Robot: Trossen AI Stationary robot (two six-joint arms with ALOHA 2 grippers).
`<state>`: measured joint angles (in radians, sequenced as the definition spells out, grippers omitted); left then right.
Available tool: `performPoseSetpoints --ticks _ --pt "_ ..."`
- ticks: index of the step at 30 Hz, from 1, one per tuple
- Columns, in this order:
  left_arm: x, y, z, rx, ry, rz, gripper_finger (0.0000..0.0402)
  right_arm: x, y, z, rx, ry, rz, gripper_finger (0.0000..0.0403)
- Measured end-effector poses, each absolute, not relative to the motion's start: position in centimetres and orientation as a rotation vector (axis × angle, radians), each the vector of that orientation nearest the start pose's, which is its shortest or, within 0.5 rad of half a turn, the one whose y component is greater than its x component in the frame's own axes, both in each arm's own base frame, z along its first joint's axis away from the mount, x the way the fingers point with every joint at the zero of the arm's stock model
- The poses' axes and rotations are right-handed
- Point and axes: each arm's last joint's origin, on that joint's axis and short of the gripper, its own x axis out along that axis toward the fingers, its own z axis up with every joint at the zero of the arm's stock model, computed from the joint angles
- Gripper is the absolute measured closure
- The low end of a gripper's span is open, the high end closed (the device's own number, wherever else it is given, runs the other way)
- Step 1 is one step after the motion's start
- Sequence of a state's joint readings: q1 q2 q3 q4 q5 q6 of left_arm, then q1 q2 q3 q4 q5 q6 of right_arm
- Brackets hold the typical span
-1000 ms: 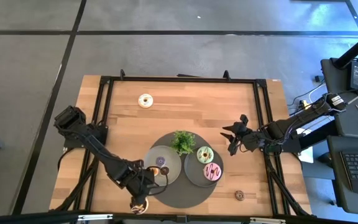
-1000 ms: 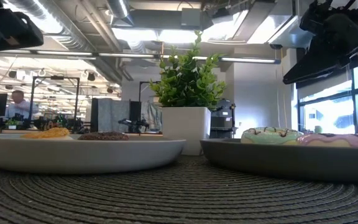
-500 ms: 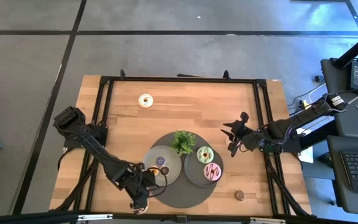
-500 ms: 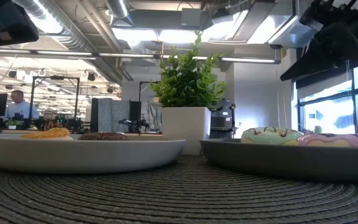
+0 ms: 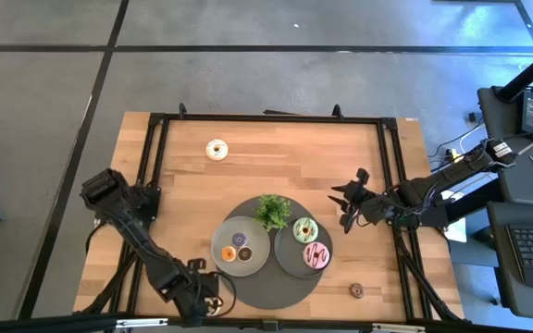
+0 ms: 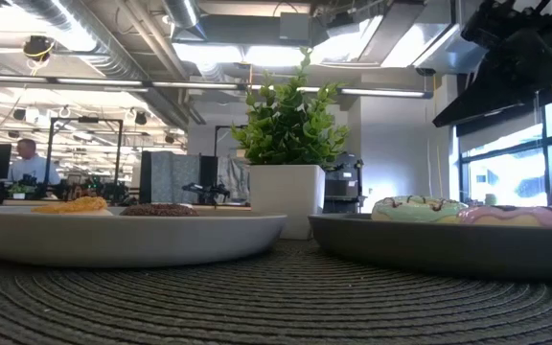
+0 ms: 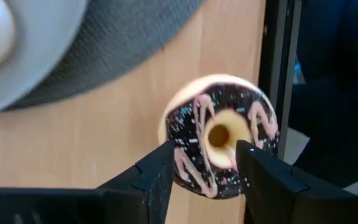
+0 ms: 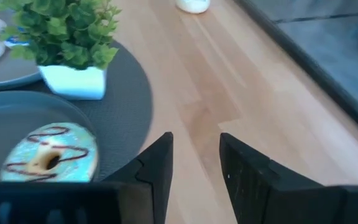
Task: Pick & Place donuts
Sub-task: Put the large black donut on the black plate
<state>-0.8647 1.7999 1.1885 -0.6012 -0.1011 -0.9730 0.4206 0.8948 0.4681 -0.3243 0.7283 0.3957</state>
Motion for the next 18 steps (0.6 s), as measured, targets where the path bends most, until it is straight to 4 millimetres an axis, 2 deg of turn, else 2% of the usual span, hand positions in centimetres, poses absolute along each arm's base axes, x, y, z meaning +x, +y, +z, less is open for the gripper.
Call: performPoseSetpoints --ticks 10,18 --pt "23.2 -26.5 15.9 -0.212 1.277 -0.013 0.0272 16.1 5.2 20.1 -0.01 0.566 -0.392 0.0269" --pt "23.3 -26.6 15.3 -0.212 1.297 -0.016 0.0313 16.1 5.2 20.1 -0.031 0.569 -0.386 0.027"
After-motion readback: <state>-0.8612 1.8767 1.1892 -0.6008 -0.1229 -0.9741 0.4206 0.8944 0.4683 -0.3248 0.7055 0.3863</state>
